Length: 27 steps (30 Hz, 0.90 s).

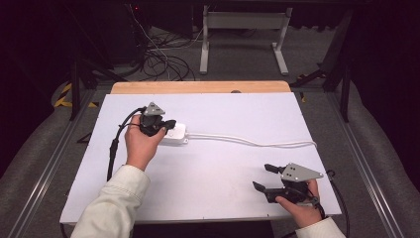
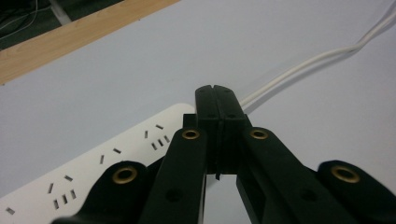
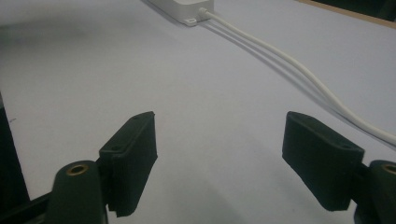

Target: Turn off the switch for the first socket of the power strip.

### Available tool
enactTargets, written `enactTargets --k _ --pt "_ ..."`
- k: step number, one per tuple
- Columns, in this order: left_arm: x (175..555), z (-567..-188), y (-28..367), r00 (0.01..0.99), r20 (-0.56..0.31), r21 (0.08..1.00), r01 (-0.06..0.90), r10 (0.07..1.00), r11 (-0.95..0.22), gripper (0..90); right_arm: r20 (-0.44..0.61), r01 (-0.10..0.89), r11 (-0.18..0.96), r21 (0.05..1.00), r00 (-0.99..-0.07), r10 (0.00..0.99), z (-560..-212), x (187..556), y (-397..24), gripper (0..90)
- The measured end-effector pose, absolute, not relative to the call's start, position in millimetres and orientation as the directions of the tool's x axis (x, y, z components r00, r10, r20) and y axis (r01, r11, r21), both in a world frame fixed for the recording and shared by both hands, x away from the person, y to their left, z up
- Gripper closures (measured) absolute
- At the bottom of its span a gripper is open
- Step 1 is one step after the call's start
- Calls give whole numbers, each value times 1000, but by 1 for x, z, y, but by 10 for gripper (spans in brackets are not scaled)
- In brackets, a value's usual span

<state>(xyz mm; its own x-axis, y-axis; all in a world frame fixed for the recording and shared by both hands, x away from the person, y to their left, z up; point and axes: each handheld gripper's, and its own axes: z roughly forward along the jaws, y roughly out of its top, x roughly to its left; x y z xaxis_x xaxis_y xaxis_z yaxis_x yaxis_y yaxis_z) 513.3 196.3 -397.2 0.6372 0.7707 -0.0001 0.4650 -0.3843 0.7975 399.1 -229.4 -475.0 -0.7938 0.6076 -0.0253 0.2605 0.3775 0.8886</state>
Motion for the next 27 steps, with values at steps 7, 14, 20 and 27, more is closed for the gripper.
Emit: enactTargets --k 7,14,20,27 --pt "508 -390 192 654 9 805 444 756 -394 900 -22 264 375 889 -792 610 -475 399 -230 268" --pt "499 -384 197 657 45 809 418 753 -413 900 -21 264 374 889 -792 611 -475 399 -230 268" --pt "489 -376 203 668 40 836 385 743 -391 820 -21 264 372 890 -790 612 -475 399 -230 268" --pt "469 -368 210 685 27 872 340 728 -352 602 -22 264 373 889 -790 613 -475 399 -230 268"
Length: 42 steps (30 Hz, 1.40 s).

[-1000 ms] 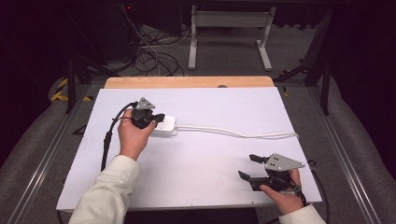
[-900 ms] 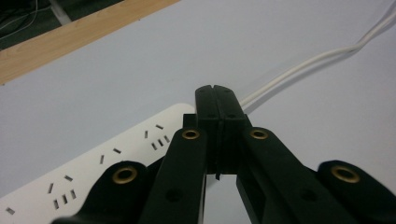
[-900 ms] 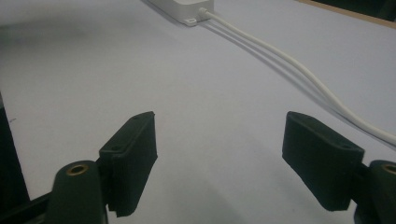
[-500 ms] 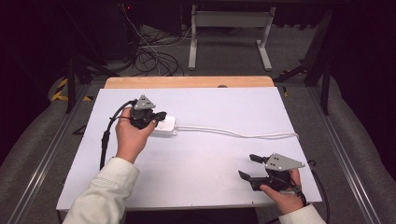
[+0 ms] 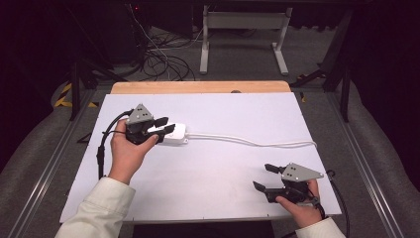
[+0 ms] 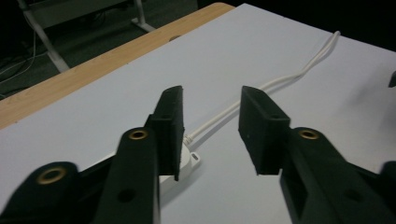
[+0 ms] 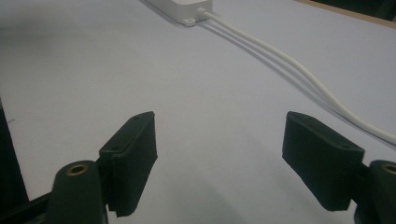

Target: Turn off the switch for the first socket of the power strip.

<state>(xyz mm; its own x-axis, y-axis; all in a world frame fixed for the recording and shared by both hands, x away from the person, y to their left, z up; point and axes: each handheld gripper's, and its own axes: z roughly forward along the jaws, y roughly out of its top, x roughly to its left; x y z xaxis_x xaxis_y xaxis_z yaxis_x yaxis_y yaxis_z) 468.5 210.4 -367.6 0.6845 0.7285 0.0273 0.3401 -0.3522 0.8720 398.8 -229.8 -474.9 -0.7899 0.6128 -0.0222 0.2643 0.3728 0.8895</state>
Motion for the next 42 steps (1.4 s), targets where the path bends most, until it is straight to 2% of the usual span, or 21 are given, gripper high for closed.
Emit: enactTargets --k 7,8,10,14,25,35,39,42 --pt "444 -369 217 714 20 903 288 700 -319 398 -25 263 375 889 -790 613 -475 399 -229 268" --pt "440 -370 218 716 23 909 276 697 -314 398 -25 263 375 889 -790 613 -475 399 -229 268" --pt "432 -372 221 722 22 918 259 691 -300 297 -27 264 376 888 -788 615 -475 399 -229 268" --pt "418 -380 226 736 9 934 236 676 -269 233 -26 263 374 889 -787 616 -475 398 -229 268" --pt "388 -406 245 748 67 941 173 660 -291 224 -25 262 373 890 -789 614 -475 398 -228 268" --pt "380 -440 258 754 -44 938 257 655 -233 219 -27 246 373 895 -804 595 -475 397 -227 253" --pt "377 -450 262 754 -51 936 264 655 -232 217 -30 240 374 896 -807 590 -475 397 -227 247" --pt "374 -458 264 752 -19 936 245 659 -252 212 -34 233 377 896 -812 582 -474 396 -227 241"
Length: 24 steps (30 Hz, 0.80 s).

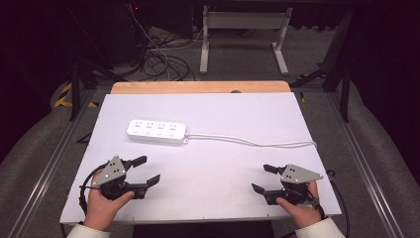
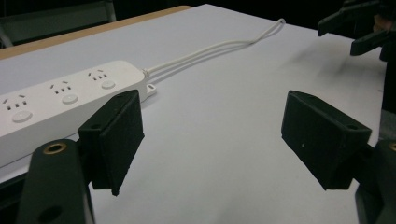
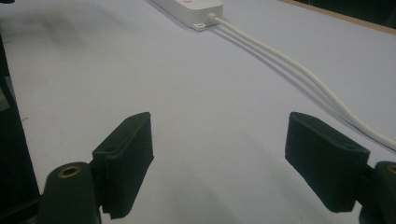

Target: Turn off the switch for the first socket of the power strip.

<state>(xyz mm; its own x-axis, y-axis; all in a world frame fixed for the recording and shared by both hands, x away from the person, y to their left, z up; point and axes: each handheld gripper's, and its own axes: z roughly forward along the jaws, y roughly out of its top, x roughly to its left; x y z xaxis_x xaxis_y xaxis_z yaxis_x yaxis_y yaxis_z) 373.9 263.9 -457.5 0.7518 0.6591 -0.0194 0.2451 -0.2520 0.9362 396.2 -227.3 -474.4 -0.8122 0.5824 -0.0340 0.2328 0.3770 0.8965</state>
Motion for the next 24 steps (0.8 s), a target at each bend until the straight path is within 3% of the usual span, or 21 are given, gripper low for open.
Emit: enactTargets --k 6,16,24 --pt "370 -470 271 746 2 931 242 666 -274 186 -36 227 380 897 -818 574 -475 396 -227 238" --pt "365 -492 280 711 -71 915 325 699 -238 178 -38 226 385 895 -822 568 -475 397 -228 232" --pt "367 -491 276 720 4 919 272 694 -287 171 -35 235 392 889 -820 571 -477 398 -228 216"
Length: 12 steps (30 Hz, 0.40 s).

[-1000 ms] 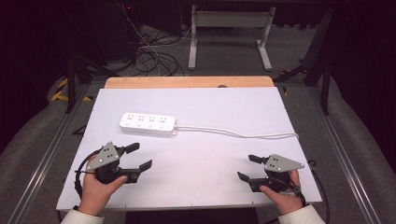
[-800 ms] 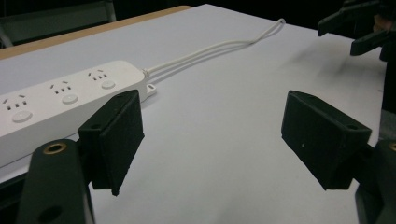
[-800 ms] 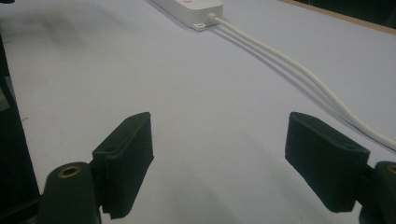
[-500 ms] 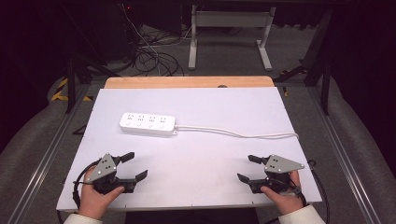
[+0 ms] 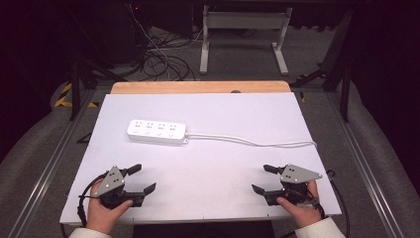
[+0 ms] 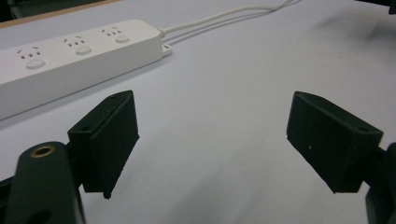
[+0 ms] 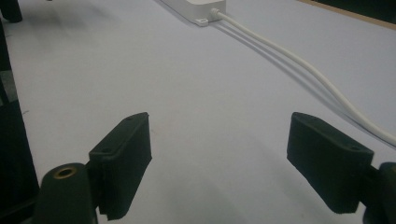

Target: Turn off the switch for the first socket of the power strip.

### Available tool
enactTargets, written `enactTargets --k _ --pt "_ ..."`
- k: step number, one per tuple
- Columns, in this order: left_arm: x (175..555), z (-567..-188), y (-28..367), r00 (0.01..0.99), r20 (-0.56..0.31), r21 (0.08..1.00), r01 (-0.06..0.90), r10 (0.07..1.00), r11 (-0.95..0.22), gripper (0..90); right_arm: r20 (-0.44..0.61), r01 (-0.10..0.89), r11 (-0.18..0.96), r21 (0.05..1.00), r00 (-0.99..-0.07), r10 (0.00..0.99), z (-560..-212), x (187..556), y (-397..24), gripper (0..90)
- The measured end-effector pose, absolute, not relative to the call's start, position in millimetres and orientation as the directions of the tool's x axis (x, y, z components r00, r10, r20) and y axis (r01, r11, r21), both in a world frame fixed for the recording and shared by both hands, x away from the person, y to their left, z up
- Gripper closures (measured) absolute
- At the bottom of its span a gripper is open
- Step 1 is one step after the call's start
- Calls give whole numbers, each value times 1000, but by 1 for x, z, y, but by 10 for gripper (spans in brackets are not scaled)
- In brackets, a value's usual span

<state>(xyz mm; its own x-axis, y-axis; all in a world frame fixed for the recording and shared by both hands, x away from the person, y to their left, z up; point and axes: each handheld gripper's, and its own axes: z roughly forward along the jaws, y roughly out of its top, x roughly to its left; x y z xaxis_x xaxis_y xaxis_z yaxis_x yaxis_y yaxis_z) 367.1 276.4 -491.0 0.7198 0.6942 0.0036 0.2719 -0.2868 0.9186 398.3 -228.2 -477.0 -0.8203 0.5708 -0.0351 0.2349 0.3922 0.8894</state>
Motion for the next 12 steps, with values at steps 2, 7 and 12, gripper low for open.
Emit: enactTargets --k 2,7,12 --pt "367 -490 275 718 6 917 274 696 -291 172 -37 235 395 888 -820 572 -477 399 -228 212" --pt "368 -489 278 716 -125 901 372 687 -223 195 -41 237 397 886 -815 578 -478 399 -228 203" --pt "368 -488 278 710 -80 908 341 699 -242 181 -42 241 403 883 -815 578 -479 400 -228 204"
